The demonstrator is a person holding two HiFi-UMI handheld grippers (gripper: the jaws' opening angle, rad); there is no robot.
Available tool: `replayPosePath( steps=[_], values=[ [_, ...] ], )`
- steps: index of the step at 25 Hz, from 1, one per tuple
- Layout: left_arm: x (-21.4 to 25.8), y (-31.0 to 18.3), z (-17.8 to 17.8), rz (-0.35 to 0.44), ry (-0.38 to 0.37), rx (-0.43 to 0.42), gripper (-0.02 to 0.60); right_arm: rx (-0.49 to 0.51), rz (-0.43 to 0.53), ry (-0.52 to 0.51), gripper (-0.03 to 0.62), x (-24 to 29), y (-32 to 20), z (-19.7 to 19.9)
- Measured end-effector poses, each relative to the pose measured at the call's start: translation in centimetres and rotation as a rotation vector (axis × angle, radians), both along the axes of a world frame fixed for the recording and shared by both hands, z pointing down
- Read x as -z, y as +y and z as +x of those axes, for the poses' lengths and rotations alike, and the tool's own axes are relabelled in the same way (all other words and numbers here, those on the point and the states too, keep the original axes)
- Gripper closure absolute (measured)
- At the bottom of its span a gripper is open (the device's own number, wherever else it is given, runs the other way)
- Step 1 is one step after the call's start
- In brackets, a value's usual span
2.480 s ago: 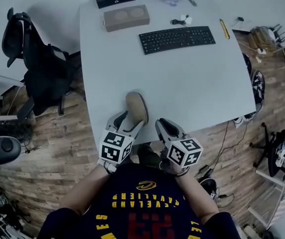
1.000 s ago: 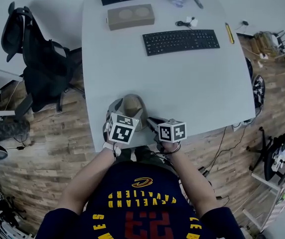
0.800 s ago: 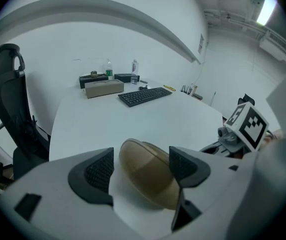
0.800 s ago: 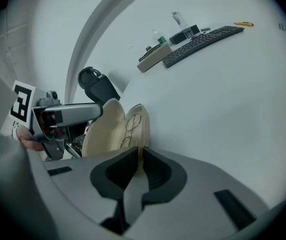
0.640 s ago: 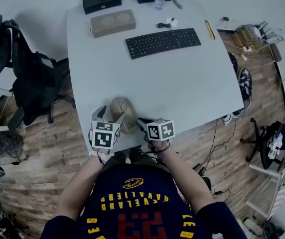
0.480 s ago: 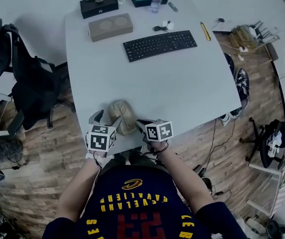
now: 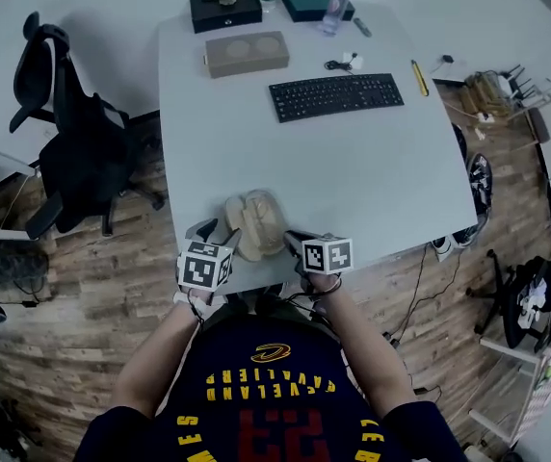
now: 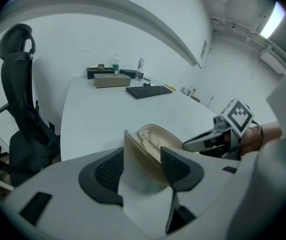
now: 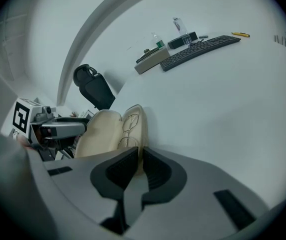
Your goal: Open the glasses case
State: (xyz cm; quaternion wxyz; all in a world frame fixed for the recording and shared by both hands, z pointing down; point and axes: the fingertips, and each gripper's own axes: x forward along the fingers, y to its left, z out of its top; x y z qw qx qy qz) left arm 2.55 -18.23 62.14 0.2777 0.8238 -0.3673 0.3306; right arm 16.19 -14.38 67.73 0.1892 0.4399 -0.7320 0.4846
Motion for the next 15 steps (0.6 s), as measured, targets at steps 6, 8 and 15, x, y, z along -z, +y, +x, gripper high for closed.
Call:
replayPosePath(
  steps=[6, 8, 15],
  values=[
    [-1.7, 0.5, -2.1, -0.038, -0.003, 0.033, 0.337, 0.003, -0.003, 0.014, 0.549, 0.1, -0.1, -0.4],
    [-2.1, 0.6, -2.5, -0.048, -0.004, 0.041, 0.337, 0.007, -0.006, 0.014, 0.549, -0.1, -0.1, -0.5],
    [-3.1, 0.9, -3.2, -0.065, -0.003, 0.057, 0.337, -0.003, -0.002, 0.02, 0.549, 0.2, -0.1, -0.4]
  ],
)
